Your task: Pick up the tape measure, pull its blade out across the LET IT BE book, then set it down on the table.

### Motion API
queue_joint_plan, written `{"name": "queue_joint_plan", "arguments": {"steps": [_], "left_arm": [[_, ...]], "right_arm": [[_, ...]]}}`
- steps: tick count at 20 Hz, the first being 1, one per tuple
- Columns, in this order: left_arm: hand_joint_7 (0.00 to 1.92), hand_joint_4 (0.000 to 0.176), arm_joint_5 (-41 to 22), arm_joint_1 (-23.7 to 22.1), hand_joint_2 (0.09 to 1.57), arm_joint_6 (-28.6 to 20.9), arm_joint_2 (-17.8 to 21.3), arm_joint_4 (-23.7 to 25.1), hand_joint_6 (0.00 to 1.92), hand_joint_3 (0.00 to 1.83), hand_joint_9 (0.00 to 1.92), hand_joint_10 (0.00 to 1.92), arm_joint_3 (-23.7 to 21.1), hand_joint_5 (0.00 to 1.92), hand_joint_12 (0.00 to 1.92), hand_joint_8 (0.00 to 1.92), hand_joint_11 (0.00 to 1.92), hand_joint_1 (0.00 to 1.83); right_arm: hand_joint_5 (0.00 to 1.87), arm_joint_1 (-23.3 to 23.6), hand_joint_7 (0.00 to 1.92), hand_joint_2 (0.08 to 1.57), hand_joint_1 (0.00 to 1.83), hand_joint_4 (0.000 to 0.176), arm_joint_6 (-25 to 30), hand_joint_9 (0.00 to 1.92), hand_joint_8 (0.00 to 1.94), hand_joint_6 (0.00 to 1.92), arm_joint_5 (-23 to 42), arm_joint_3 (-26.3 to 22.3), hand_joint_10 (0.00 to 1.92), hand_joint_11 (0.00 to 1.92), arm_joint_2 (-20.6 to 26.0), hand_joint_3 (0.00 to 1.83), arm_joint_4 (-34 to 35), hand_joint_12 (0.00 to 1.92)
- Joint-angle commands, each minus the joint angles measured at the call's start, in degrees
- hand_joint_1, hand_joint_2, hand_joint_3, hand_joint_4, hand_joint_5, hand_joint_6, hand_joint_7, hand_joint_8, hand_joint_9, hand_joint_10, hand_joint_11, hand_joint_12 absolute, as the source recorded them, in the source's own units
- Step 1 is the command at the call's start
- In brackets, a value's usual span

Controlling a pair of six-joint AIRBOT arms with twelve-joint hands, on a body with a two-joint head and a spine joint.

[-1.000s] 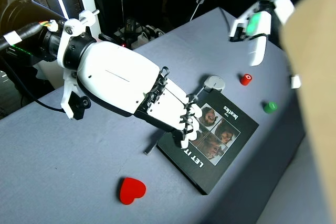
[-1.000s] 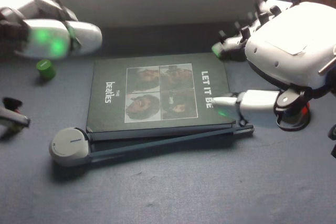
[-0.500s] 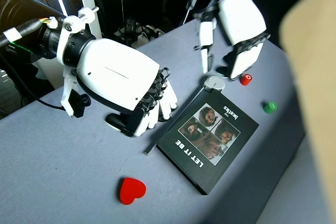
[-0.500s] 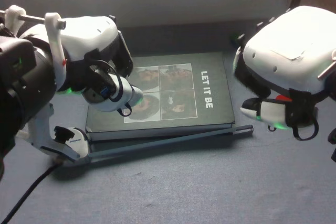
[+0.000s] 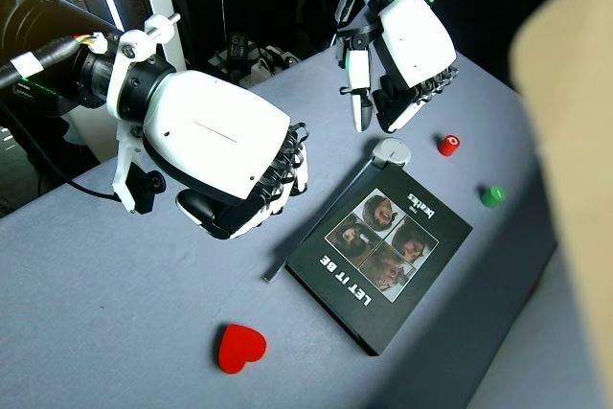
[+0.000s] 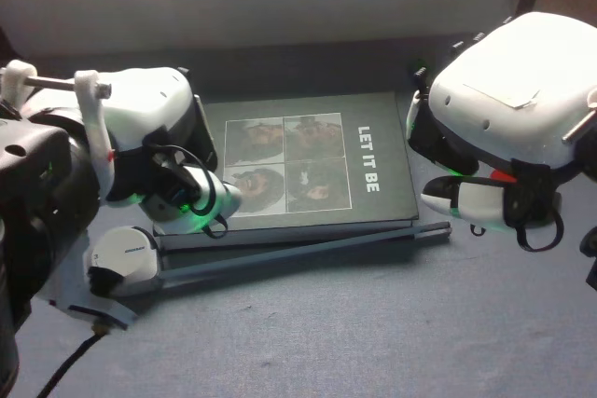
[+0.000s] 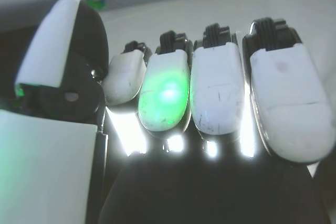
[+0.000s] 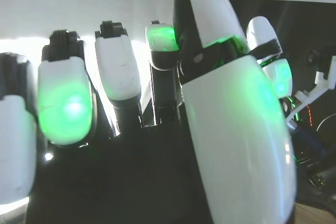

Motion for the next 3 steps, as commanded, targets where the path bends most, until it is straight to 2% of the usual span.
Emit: {"name": "queue_joint_plan", "arguments": {"steps": [1,3], "left_arm": [[1.51,0.176,-0.9,-0.9,1.22,-0.3,-0.1,4.5,1.92,0.01,1.54,1.92,-0.1,1.35,1.92,1.92,1.62,0.87],[1.51,0.176,-0.9,-1.8,1.23,-0.3,-0.2,4.7,1.92,0.01,1.54,1.92,-0.3,1.35,1.92,1.92,1.62,0.88]], "right_arm": [[1.18,0.6,1.4,1.34,0.89,0.176,0.0,1.59,1.94,1.92,-2.1,-0.5,1.92,1.77,0.3,0.0,-3.3,1.92],[1.19,1.0,1.4,1.34,0.9,0.176,0.0,1.59,1.94,1.92,-2.1,-0.7,1.92,1.77,0.3,0.0,-3.2,1.92]]}}
